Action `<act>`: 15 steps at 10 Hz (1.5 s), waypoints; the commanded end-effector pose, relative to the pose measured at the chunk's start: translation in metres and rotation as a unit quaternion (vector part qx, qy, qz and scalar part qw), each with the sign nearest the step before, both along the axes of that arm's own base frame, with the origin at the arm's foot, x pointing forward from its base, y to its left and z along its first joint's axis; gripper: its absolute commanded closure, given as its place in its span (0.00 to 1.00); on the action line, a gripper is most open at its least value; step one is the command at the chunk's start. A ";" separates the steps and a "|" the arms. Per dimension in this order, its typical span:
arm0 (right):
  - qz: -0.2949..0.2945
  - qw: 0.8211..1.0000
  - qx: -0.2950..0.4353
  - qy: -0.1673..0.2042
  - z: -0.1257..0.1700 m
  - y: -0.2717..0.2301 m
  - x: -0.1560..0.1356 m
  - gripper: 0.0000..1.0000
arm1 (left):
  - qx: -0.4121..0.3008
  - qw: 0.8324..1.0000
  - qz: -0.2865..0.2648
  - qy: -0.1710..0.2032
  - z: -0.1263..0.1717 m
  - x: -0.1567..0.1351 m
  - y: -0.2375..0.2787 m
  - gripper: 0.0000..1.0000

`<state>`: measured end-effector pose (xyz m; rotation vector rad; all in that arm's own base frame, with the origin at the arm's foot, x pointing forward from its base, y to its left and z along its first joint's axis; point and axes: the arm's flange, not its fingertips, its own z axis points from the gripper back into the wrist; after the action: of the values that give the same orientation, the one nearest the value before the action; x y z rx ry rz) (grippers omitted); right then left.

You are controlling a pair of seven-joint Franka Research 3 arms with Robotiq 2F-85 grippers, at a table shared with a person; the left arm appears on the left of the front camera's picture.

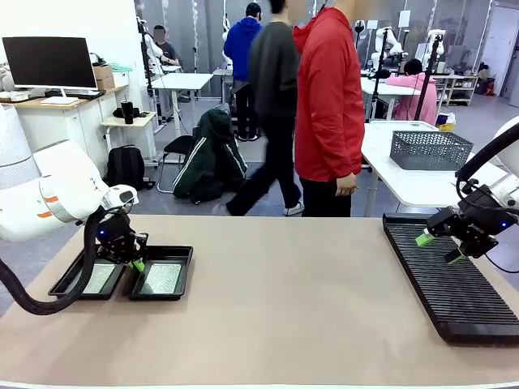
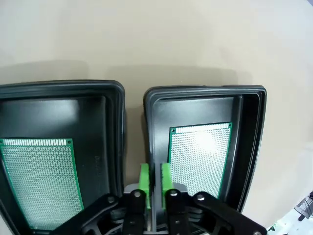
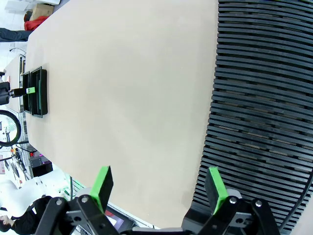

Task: Inspect and transfer BCBs to ESD trays.
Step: Pick up the ESD tray and place it on the left side of the table.

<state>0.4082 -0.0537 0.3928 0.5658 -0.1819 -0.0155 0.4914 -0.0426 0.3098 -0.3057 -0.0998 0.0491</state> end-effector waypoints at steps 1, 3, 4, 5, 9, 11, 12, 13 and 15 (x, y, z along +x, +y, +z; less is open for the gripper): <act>-0.002 1.000 0.000 0.002 0.001 0.001 -0.001 0.00 | 0.013 1.000 0.002 0.003 0.007 0.001 -0.006 0.73; -0.002 1.000 0.000 0.002 0.001 0.001 -0.001 0.00 | 0.020 1.000 0.003 0.004 0.013 0.001 -0.009 0.55; -0.002 1.000 0.000 0.002 0.001 0.001 -0.001 0.00 | 0.021 1.000 -0.002 0.003 0.016 0.001 -0.012 0.47; -0.002 1.000 0.000 0.002 0.001 0.001 -0.001 0.00 | 0.031 0.999 -0.001 0.004 0.021 0.000 -0.014 0.37; -0.002 1.000 0.000 0.002 0.001 0.001 -0.001 0.00 | 0.058 0.998 -0.017 -0.008 0.070 -0.015 -0.032 0.00; -0.002 1.000 0.000 0.002 0.001 0.001 -0.001 0.00 | 0.098 0.995 -0.024 -0.003 0.107 -0.026 -0.042 0.00; -0.002 1.000 0.000 0.002 0.001 0.001 -0.001 0.00 | 0.134 0.990 -0.032 -0.004 0.122 -0.031 -0.047 0.00; -0.002 1.000 0.000 0.002 0.001 0.001 -0.001 0.00 | 0.146 0.989 -0.039 -0.002 0.134 -0.033 -0.050 0.00; -0.002 1.000 0.000 0.002 0.001 0.001 -0.001 0.00 | 0.156 0.987 -0.043 -0.007 0.148 -0.038 -0.049 0.00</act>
<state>0.4081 -0.0538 0.3928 0.5658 -0.1820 -0.0157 0.4522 -0.0924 0.4559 -0.0196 -0.1161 -0.0585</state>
